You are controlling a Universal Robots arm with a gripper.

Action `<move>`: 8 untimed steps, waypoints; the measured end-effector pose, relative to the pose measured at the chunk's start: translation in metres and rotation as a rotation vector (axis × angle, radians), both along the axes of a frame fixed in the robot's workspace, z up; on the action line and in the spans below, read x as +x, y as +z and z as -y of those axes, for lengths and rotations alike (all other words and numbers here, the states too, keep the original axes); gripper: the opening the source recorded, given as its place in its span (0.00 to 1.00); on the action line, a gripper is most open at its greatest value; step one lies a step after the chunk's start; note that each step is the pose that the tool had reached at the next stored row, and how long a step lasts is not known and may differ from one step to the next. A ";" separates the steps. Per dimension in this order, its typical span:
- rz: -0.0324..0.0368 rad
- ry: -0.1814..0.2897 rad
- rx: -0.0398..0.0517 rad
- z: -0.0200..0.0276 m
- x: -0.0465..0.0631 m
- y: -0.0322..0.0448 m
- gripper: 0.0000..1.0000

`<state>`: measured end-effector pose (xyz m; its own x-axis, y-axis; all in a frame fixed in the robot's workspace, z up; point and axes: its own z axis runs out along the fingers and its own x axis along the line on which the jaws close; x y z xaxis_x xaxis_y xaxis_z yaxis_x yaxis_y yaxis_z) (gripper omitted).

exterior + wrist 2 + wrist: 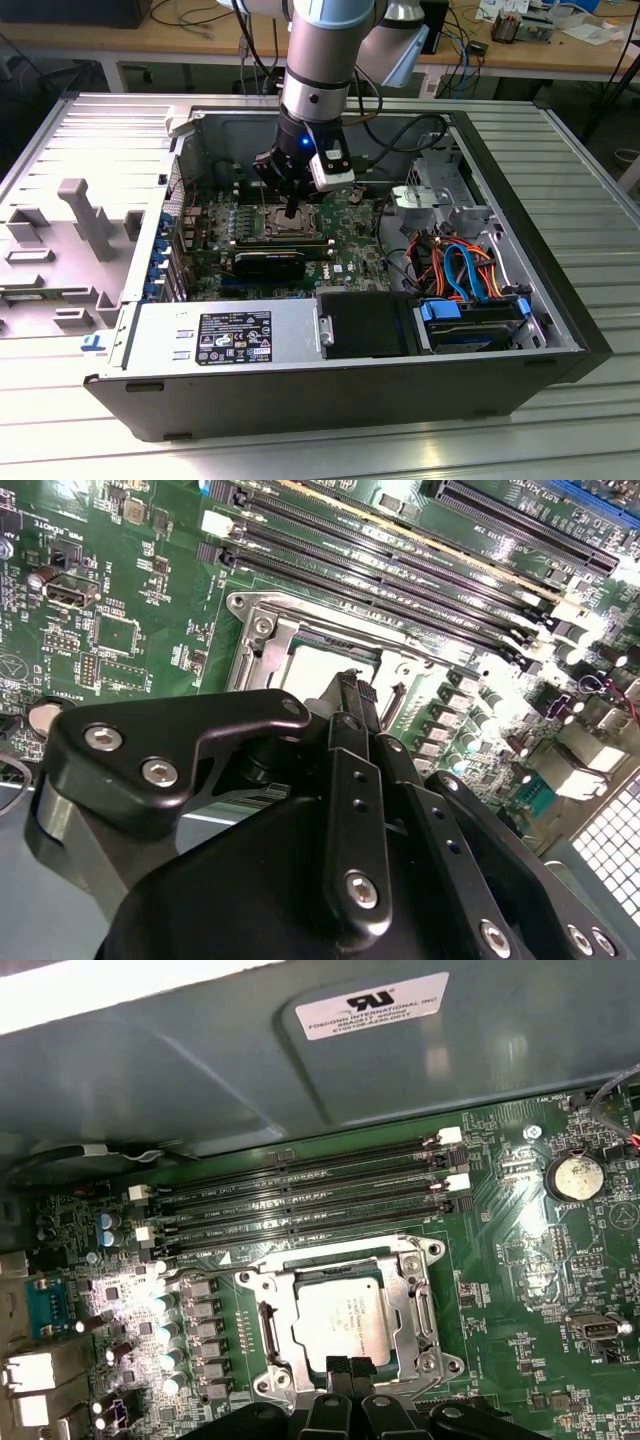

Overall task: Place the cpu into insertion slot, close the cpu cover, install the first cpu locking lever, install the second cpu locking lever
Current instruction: 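Install the first cpu locking lever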

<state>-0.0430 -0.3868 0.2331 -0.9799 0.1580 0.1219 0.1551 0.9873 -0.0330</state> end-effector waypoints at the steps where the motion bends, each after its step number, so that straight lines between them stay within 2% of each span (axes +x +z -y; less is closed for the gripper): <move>1: 0.0000 0.003 0.0000 0.0000 0.000 0.0000 0.11; 8: 0.0000 0.016 0.0000 0.0000 0.000 0.0000 0.11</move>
